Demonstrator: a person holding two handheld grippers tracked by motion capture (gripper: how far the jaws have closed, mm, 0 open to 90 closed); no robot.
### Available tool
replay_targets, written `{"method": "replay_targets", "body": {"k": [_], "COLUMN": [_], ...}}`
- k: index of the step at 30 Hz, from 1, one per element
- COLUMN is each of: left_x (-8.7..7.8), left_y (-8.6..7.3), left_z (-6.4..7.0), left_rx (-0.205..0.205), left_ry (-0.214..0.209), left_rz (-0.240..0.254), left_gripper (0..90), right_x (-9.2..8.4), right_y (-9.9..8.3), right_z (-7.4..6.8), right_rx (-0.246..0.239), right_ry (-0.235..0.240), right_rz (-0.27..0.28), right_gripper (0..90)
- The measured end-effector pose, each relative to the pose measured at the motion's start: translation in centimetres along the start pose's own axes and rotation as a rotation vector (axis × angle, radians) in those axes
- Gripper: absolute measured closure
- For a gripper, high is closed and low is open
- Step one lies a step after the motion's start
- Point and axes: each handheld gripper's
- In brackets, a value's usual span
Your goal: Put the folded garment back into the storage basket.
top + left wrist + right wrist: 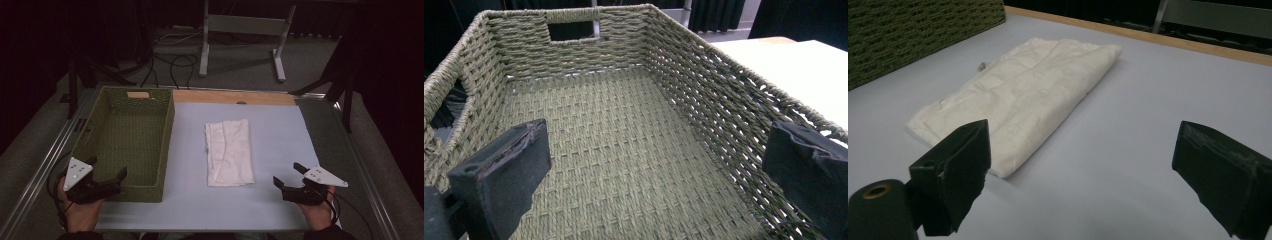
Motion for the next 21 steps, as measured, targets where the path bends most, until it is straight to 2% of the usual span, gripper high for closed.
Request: {"method": "replay_targets", "body": {"k": [10,21], "left_x": [-0.2,-0.1], "left_y": [0.1,1.7], "left_z": [0.0,0.8], "left_rx": [-0.008,-0.008], "left_ry": [0.015,-0.006], "left_rz": [0.003,0.010], "left_gripper": [0.0,0.0], "right_x": [0.1,0.2], "right_y": [0.0,0.4], "right_z": [0.1,0.2], "right_rx": [0.011,0.010], "right_ry": [-0.001,-0.001], "right_rz": [-0.004,-0.011], "right_gripper": [8.2,8.2]}}
Point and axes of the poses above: each handheld gripper's, and its own axes: x roughly forward along the jaws, y roughly out of its top, z roughly to its right, and after that the axes turned 8 degrees about -y, right-handed
